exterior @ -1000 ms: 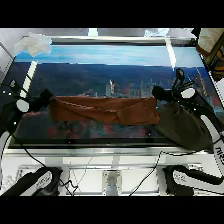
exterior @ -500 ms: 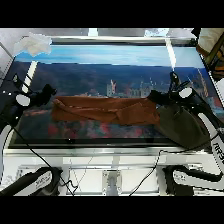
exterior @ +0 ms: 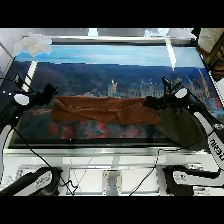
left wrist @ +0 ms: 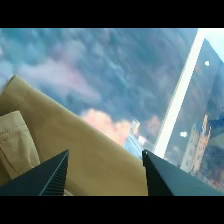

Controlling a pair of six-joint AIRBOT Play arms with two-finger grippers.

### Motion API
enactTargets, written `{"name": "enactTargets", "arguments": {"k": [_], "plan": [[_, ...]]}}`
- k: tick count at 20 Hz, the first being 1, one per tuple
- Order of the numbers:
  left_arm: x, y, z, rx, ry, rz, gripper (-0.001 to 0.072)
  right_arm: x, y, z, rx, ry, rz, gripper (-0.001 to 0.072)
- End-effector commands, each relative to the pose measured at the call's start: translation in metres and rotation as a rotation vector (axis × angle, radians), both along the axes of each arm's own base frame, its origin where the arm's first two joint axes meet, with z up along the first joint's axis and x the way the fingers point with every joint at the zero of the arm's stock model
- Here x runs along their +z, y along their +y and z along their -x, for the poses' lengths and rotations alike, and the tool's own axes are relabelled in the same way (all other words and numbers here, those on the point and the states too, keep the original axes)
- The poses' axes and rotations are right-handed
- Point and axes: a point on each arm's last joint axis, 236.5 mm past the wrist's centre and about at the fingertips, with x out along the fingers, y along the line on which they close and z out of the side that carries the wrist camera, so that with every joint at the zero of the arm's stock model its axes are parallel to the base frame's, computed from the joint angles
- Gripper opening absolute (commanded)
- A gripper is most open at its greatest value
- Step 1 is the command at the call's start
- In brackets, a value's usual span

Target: Fold the shirts.

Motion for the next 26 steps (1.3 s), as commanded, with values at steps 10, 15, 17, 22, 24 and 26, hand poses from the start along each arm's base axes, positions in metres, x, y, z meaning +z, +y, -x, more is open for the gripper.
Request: {"name": "enactTargets", "arguments": {"k": [10, 15, 17, 22, 24, 26], "plan": [[-0.006, -0.008, 0.007, -0.059, 0.031, -0.017, 0.0536, -0.028, 0.019, -0.012, 0.03, -0.018, -0.017, 0.0359], [-0.006, -0.008, 0.007, -0.062, 0.031, -0.019, 0.0536, -0.033, 0.026, -0.024, -0.017, -0.034, -0.071, 0.0039], [-0.006, -0.007, 0.007, -0.063, 0.032, -0.023, 0.0536, -0.033, 0.023, -0.028, -0.033, -0.047, -0.067, 0.0028], [-0.009, -0.003, 0.009, -0.072, 0.037, -0.056, 0.0536, -0.006, 0.011, -0.047, -0.03, -0.114, -0.048, 0.0026], [-0.009, -0.003, 0.009, -0.072, 0.037, -0.056, 0.0536, 0.017, 0.002, -0.061, -0.039, -0.172, -0.022, 0.0026], [-0.008, -0.003, 0.008, -0.071, 0.036, -0.056, 0.0536, 0.035, -0.006, -0.072, -0.056, -0.218, -0.007, 0.0026]]}}
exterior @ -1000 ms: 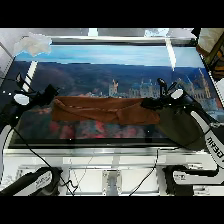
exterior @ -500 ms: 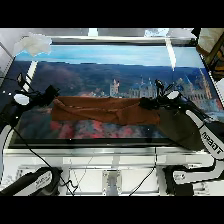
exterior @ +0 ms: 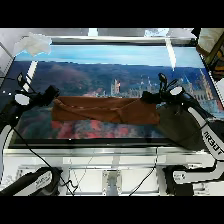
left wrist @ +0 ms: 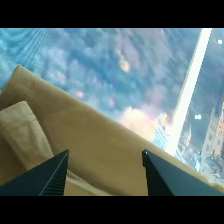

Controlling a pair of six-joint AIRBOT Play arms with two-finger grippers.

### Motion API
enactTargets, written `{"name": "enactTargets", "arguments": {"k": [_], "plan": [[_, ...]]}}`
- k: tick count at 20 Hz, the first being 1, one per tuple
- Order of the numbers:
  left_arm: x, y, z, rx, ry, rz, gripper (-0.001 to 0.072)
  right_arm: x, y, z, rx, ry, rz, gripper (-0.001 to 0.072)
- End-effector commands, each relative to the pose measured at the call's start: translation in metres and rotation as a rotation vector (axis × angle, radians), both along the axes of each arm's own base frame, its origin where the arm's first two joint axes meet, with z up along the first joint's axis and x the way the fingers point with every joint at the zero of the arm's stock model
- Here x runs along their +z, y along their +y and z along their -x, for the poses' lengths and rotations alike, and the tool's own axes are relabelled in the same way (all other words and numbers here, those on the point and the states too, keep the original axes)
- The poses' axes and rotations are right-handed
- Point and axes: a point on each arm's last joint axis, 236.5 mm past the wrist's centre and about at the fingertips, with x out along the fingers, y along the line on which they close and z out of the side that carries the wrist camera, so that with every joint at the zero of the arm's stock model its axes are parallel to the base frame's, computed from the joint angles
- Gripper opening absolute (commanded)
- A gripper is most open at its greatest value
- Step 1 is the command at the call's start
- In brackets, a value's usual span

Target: Fold the shirts.

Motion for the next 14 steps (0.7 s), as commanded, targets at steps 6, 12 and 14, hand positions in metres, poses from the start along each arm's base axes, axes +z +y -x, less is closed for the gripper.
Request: {"name": "enactTargets", "arguments": {"k": [6, 12, 14], "plan": [[0.0, 0.002, -0.001, 0.001, -0.002, -0.006, 0.0536, 0.038, -0.025, -0.036, -0.079, -0.133, 0.049, 0.0025], [0.0, 0.001, 0.0, 0.001, -0.002, -0.005, 0.0536, 0.033, -0.052, -0.058, -0.211, -0.173, 0.094, 0.0024], [0.0, 0.001, 0.0, 0.001, -0.002, -0.005, 0.0535, 0.017, -0.054, -0.055, -0.219, -0.131, 0.1, 0.0024]]}}
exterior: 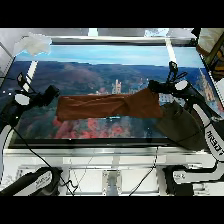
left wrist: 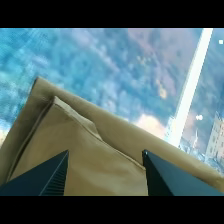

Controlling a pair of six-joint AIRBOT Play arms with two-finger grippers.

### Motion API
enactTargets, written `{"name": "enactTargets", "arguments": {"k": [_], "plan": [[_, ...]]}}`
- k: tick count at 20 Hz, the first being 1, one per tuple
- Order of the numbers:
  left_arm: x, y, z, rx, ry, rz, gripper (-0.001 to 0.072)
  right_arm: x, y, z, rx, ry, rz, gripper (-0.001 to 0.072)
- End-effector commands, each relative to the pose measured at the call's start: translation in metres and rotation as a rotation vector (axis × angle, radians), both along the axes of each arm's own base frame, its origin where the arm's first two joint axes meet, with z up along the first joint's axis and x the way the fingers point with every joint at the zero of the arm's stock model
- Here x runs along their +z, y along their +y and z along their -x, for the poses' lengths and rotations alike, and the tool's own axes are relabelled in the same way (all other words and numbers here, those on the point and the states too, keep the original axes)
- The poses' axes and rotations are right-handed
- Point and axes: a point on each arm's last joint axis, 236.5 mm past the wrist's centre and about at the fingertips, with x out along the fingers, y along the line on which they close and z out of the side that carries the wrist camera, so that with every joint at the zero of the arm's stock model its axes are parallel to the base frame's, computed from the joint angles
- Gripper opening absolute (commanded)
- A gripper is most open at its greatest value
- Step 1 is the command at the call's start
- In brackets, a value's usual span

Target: Fold the shirts.

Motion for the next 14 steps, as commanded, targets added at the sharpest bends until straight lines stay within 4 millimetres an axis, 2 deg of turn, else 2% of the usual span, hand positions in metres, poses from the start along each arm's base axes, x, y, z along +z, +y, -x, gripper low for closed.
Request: {"name": "enactTargets", "arguments": {"k": [1, 6, 8, 9, 11, 12, 13, 14], "plan": [[0.0, 0.0, 0.0, 0.001, 0.0, 0.0, 0.0535, -0.022, -0.011, -0.002, -0.056, 0.045, 0.015, 0.0024], [0.001, -0.001, 0.0, 0.004, -0.001, 0.009, 0.0536, -0.075, -0.015, 0.008, -0.082, 0.171, 0.025, 0.0026], [0.001, -0.001, 0.0, 0.004, 0.0, 0.012, 0.0537, -0.087, -0.013, 0.011, -0.085, 0.197, 0.015, 0.004], [0.001, -0.002, -0.001, 0.006, -0.001, 0.019, 0.0544, -0.085, -0.011, 0.009, -0.092, 0.193, 0.002, 0.0086], [0.003, -0.007, -0.001, 0.011, -0.004, 0.055, 0.0544, -0.07, -0.011, 0.007, -0.096, 0.188, -0.032, 0.0335], [0.005, -0.012, -0.002, 0.003, -0.008, 0.076, 0.0544, -0.058, -0.011, 0.006, -0.079, 0.178, -0.029, 0.0394], [0.009, -0.019, -0.002, -0.017, -0.02, 0.102, 0.054, -0.044, -0.013, 0.006, -0.054, 0.163, -0.02, 0.0418], [0.014, -0.029, -0.004, -0.048, -0.038, 0.127, 0.0489, -0.025, -0.016, 0.007, -0.019, 0.134, -0.002, 0.0419]]}}
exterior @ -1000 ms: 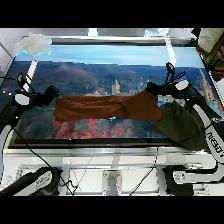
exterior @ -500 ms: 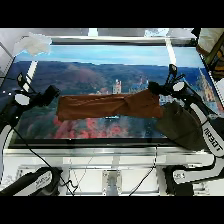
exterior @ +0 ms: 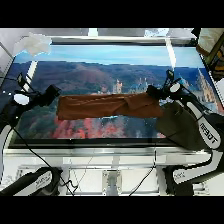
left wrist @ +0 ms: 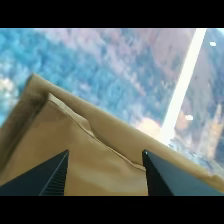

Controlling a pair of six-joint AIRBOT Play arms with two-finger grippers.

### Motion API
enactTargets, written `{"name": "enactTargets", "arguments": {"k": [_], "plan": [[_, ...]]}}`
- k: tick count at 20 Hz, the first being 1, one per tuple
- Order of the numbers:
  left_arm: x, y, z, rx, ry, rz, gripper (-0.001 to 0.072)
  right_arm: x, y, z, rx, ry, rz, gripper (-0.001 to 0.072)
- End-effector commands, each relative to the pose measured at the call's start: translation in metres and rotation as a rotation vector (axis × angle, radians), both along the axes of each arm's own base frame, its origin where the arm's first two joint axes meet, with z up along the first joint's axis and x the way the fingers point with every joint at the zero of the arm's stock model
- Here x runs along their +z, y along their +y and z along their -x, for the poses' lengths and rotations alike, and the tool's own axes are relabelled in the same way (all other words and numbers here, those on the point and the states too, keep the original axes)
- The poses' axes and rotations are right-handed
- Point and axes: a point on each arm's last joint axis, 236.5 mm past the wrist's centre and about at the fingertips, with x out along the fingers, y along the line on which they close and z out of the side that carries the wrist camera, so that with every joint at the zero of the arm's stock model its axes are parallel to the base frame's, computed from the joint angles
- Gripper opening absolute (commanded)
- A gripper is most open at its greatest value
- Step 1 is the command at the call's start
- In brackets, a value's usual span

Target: Fold the shirts.

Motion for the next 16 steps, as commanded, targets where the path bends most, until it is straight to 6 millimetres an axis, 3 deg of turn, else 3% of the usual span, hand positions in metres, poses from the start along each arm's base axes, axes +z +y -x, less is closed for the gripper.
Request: {"name": "enactTargets", "arguments": {"k": [1, 2, 3, 4, 5, 6, 8, 12, 16], "plan": [[0.015, -0.03, -0.004, -0.086, -0.059, 0.074, 0.0392, 0.045, -0.006, 0.005, 0.087, -0.051, 0.024, 0.0421], [0.021, -0.045, -0.006, -0.133, -0.09, 0.074, 0.0389, 0.059, -0.013, 0.008, 0.107, -0.077, 0.05, 0.043], [0.025, -0.061, -0.006, -0.175, -0.114, 0.07, 0.0357, 0.068, -0.022, 0.012, 0.115, -0.082, 0.078, 0.0523], [0.027, -0.079, -0.006, -0.215, -0.133, 0.051, 0.0348, 0.07, -0.032, 0.019, 0.121, -0.068, 0.1, 0.0578], [0.028, -0.096, -0.005, -0.248, -0.151, 0.032, 0.0337, 0.066, -0.042, 0.028, 0.127, -0.03, 0.113, 0.0578], [0.031, -0.113, -0.005, -0.272, -0.173, 0.022, 0.0259, 0.059, -0.049, 0.036, 0.129, 0.01, 0.117, 0.0578], [0.039, -0.144, -0.003, -0.322, -0.227, -0.007, 0.0026, 0.043, -0.059, 0.05, 0.116, 0.074, 0.102, 0.0578], [0.039, -0.206, 0.001, -0.456, -0.224, 0.01, 0.0012, 0.009, -0.061, 0.068, 0.104, 0.174, 0.059, 0.0626], [0.038, -0.25, -0.019, -0.587, -0.216, -0.017, 0.0011, -0.015, -0.042, 0.068, 0.088, 0.227, -0.057, 0.0626]]}}
